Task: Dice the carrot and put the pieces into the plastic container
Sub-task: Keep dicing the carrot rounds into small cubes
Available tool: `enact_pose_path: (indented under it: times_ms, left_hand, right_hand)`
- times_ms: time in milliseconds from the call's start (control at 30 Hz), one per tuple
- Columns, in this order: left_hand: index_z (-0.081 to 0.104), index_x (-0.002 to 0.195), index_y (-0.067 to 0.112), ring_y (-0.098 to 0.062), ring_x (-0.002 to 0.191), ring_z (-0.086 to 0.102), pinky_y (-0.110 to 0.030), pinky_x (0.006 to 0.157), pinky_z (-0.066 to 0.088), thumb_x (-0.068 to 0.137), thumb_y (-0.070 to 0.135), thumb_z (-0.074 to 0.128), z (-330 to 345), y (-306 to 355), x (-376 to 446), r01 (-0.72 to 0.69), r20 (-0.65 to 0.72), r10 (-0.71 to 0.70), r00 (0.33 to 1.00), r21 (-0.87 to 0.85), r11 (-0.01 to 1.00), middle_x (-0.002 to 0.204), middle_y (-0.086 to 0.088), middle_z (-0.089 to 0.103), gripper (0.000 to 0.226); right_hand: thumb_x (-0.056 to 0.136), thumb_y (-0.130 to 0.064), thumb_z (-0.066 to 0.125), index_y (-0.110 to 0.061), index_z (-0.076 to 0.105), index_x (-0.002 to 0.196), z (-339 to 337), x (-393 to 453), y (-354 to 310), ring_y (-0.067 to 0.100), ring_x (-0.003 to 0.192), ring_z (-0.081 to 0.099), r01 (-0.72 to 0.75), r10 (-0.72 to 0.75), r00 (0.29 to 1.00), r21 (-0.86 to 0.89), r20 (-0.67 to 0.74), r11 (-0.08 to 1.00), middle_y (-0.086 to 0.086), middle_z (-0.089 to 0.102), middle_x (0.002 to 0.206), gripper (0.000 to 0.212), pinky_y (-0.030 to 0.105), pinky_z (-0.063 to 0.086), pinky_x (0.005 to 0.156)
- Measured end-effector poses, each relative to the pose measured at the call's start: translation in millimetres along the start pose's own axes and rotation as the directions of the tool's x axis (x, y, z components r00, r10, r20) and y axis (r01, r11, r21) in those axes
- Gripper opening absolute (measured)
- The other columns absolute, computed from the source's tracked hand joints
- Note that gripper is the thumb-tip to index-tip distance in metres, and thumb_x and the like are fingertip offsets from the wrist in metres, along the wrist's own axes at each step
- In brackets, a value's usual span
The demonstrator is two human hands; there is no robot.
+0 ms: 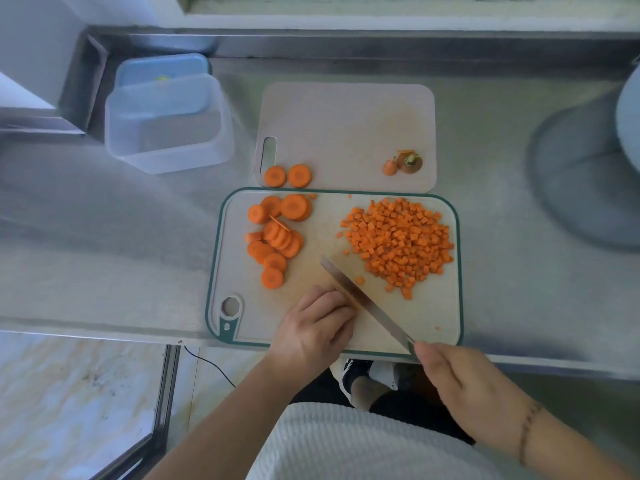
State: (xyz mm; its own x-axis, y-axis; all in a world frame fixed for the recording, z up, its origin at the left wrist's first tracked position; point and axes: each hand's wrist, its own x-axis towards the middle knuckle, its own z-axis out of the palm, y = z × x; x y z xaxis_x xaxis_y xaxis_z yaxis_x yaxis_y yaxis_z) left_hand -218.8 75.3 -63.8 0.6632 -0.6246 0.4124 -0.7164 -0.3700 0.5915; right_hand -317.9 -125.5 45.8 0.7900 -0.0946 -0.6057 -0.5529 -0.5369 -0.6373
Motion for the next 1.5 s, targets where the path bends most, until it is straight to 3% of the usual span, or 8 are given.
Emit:
enact_pose_path:
  times_ms: [167,267,367,500,767,900,1167,1500]
  left_hand:
    - [0.075,0.086,0.000,-0.030,0.091,0.066,-0.036,0.085,0.055,0.083,-0.001,0.079,-1.3,-0.1,-4.7,-0.011,-0.026,0.011,1.000,0.030,0.999,0.095,-0.011,0.070,0.004]
    - [0.075,0.085,0.001,-0.028,0.091,0.068,-0.036,0.085,0.056,0.087,0.001,0.076,0.3,0.2,-5.3,-0.016,-0.024,0.017,1.000,0.036,0.999,0.094,-0.009,0.071,0.002]
    - [0.076,0.086,0.001,-0.027,0.090,0.069,-0.038,0.081,0.056,0.089,0.002,0.074,0.6,-0.4,-5.6,0.009,-0.025,-0.009,1.000,0.029,1.000,0.095,-0.008,0.072,0.004]
    - [0.076,0.089,0.000,-0.028,0.092,0.069,-0.038,0.082,0.056,0.090,0.001,0.074,-0.6,-1.7,-4.8,0.018,-0.005,-0.018,1.000,-0.004,1.000,0.096,-0.010,0.072,0.003]
    - [0.077,0.090,-0.001,-0.029,0.095,0.068,-0.039,0.085,0.056,0.086,-0.001,0.076,-6.3,-3.1,-13.8,-0.031,-0.021,0.032,0.999,0.051,0.998,0.098,-0.010,0.072,0.004]
    - [0.077,0.093,0.001,-0.028,0.100,0.070,-0.039,0.086,0.056,0.090,0.002,0.073,-3.7,-5.7,-15.9,-0.026,-0.006,0.026,1.000,0.051,0.998,0.102,-0.008,0.073,0.005]
    - [0.078,0.093,0.001,-0.027,0.098,0.070,-0.040,0.084,0.057,0.085,-0.001,0.077,-6.1,-4.4,-13.8,-0.007,-0.017,0.007,1.000,0.007,1.000,0.101,-0.008,0.074,0.009]
    - [0.065,0.094,-0.006,-0.014,0.092,0.059,-0.021,0.081,0.048,0.089,-0.001,0.054,-19.5,5.7,-5.5,0.335,-0.312,-0.389,0.867,-0.215,0.918,0.097,-0.009,0.059,0.013]
  right_hand:
    - [0.093,-0.041,0.034,-0.019,0.059,0.070,-15.0,-22.7,-0.2,-0.018,0.069,0.052,-0.032,0.027,0.997,0.074,0.068,0.997,-0.011,0.060,0.061,0.041,0.004,0.037,0.065]
    - [0.086,-0.068,0.022,-0.017,0.067,0.093,-11.6,-22.6,3.2,-0.034,0.083,0.042,-0.062,0.062,0.997,-0.012,0.038,0.998,-0.014,0.057,0.074,0.068,-0.007,0.030,0.073]
    - [0.080,-0.075,0.013,-0.032,0.060,0.078,4.0,-9.6,4.3,-0.018,0.090,0.052,0.008,-0.006,0.999,-0.029,0.053,1.000,-0.017,0.062,0.078,0.064,0.004,0.035,0.077]
    - [0.089,-0.061,0.017,-0.016,0.053,0.068,14.7,10.8,2.6,0.005,0.057,0.049,0.060,-0.057,0.998,-0.088,0.035,0.994,-0.005,0.050,0.056,0.061,0.018,0.038,0.059]
    - [0.093,-0.045,0.034,-0.034,0.055,0.068,-4.0,-17.5,2.7,-0.017,0.078,0.053,0.069,-0.072,0.997,0.086,0.032,0.994,-0.036,0.060,0.067,0.034,0.001,0.036,0.070]
    - [0.079,-0.074,0.011,-0.013,0.068,0.087,1.4,-20.1,17.4,-0.002,0.088,0.054,0.014,-0.013,1.000,-0.086,0.013,0.996,0.003,0.069,0.081,0.084,0.007,0.039,0.077]
    - [0.083,-0.066,0.015,-0.020,0.048,0.064,19.0,7.4,2.2,0.004,0.057,0.048,0.080,-0.078,0.996,-0.073,0.039,0.994,-0.007,0.049,0.056,0.060,0.019,0.040,0.060]
    - [0.091,-0.056,0.035,-0.013,0.048,0.066,4.3,-12.3,26.5,0.000,0.057,0.044,-0.073,0.041,0.982,0.173,0.187,0.982,-0.012,0.044,0.054,0.051,0.018,0.042,0.065]
